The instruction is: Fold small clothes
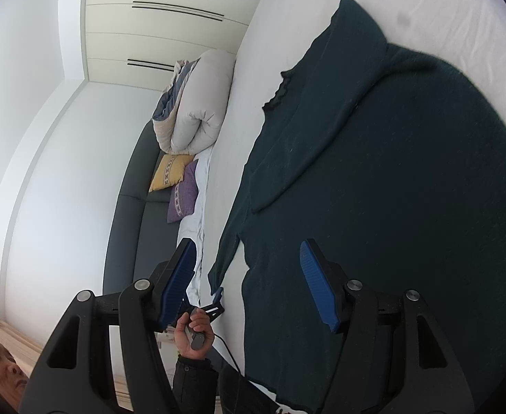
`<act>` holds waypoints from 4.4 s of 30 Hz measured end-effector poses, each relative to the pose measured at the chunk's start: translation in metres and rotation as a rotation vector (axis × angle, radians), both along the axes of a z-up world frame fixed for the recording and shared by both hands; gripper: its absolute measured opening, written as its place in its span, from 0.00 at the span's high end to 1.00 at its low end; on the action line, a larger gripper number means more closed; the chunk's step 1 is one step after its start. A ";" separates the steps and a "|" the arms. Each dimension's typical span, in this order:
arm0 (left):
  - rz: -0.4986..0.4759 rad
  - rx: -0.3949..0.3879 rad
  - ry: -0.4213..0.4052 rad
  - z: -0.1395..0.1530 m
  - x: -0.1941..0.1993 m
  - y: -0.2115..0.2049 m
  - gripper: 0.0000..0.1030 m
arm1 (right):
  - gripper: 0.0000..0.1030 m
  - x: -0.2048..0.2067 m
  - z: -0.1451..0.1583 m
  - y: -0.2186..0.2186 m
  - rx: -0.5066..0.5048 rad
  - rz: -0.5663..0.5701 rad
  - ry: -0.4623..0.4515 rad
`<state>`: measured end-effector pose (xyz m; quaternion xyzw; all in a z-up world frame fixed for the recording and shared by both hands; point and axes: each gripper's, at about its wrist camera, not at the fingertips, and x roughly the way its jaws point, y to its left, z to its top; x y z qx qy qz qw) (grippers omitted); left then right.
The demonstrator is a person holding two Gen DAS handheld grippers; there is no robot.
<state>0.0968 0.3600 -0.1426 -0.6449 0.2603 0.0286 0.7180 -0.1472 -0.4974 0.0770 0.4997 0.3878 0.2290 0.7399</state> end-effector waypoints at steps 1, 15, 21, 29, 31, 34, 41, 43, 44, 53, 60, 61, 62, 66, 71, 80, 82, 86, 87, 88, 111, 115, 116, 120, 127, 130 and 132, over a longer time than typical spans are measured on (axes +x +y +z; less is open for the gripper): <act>0.033 -0.051 -0.013 -0.006 -0.004 0.008 0.09 | 0.39 -0.001 0.003 0.012 -0.007 0.013 -0.003; 0.321 -0.173 0.015 -0.024 0.018 0.054 0.10 | 0.39 -0.008 0.029 0.103 -0.020 0.106 -0.013; 0.272 -0.116 0.029 -0.027 0.018 0.059 0.80 | 0.39 -0.008 0.023 0.118 -0.028 0.115 -0.005; 0.070 0.270 0.057 0.043 0.059 0.009 0.92 | 0.39 0.012 0.008 0.114 -0.032 0.092 0.011; -0.088 0.492 0.037 0.084 0.089 -0.045 0.92 | 0.39 0.020 0.008 0.109 -0.036 0.087 0.007; -0.357 0.942 0.025 0.125 0.118 -0.169 0.92 | 0.39 0.036 0.009 0.102 -0.061 0.064 0.007; -0.703 1.551 0.070 0.052 0.098 -0.374 0.90 | 0.39 0.113 -0.003 0.110 -0.153 0.072 0.102; -0.703 1.576 0.090 0.039 0.093 -0.377 0.90 | 0.39 0.133 -0.012 0.121 -0.136 0.114 0.118; -0.701 1.572 0.093 0.037 0.093 -0.374 0.90 | 0.39 0.141 -0.016 0.127 -0.135 0.124 0.127; -0.632 1.604 0.026 0.047 0.075 -0.366 0.90 | 0.40 0.198 -0.066 0.194 0.001 0.216 0.235; -0.614 1.534 -0.003 0.053 0.077 -0.352 0.90 | 0.76 0.222 -0.091 0.219 0.028 0.225 0.280; -0.614 1.519 -0.005 0.054 0.078 -0.351 0.89 | 0.89 0.223 -0.088 0.224 -0.011 0.243 0.268; -0.616 1.502 -0.006 0.055 0.078 -0.349 0.85 | 0.93 0.225 -0.084 0.229 -0.070 0.257 0.254; -0.645 1.312 -0.049 0.067 0.072 -0.333 0.40 | 0.93 0.227 -0.055 0.225 -0.252 0.239 0.173; -0.660 1.208 -0.095 0.075 0.048 -0.333 0.35 | 0.93 0.239 -0.008 0.179 -0.480 0.157 0.120; -0.816 1.249 -0.041 0.042 0.033 -0.366 0.35 | 0.93 0.261 -0.002 0.088 -0.746 0.011 0.210; -0.819 1.230 -0.041 0.040 0.035 -0.364 0.35 | 0.93 0.260 -0.010 0.076 -0.752 -0.005 0.232; -0.818 1.209 -0.044 0.038 0.034 -0.362 0.35 | 0.93 0.266 -0.021 0.062 -0.801 -0.037 0.259; -0.818 1.208 -0.043 0.037 0.034 -0.362 0.34 | 0.93 0.268 -0.024 0.060 -0.813 -0.043 0.264; -0.817 1.209 -0.042 0.037 0.034 -0.362 0.34 | 0.93 0.271 -0.026 0.059 -0.819 -0.048 0.268; -0.818 1.197 -0.041 0.032 0.035 -0.355 0.26 | 0.90 0.255 -0.043 0.046 -0.961 -0.100 0.229; -0.820 1.194 -0.041 0.031 0.035 -0.354 0.24 | 0.84 0.250 -0.036 0.035 -0.914 -0.141 0.276; -0.820 1.194 -0.041 0.031 0.035 -0.354 0.23 | 0.84 0.247 -0.034 0.031 -0.897 -0.169 0.290; -0.820 1.194 -0.041 0.031 0.035 -0.354 0.22 | 0.84 0.229 -0.018 0.018 -0.841 -0.295 0.285; -0.820 1.206 -0.038 0.029 0.038 -0.357 0.19 | 0.84 0.238 -0.005 0.058 -0.544 -0.099 0.086; -0.820 1.207 -0.036 0.029 0.039 -0.358 0.18 | 0.79 0.251 -0.024 0.078 -0.459 -0.031 0.073; -0.821 1.207 -0.035 0.029 0.039 -0.358 0.17 | 0.60 0.262 -0.051 0.077 -0.413 -0.033 0.154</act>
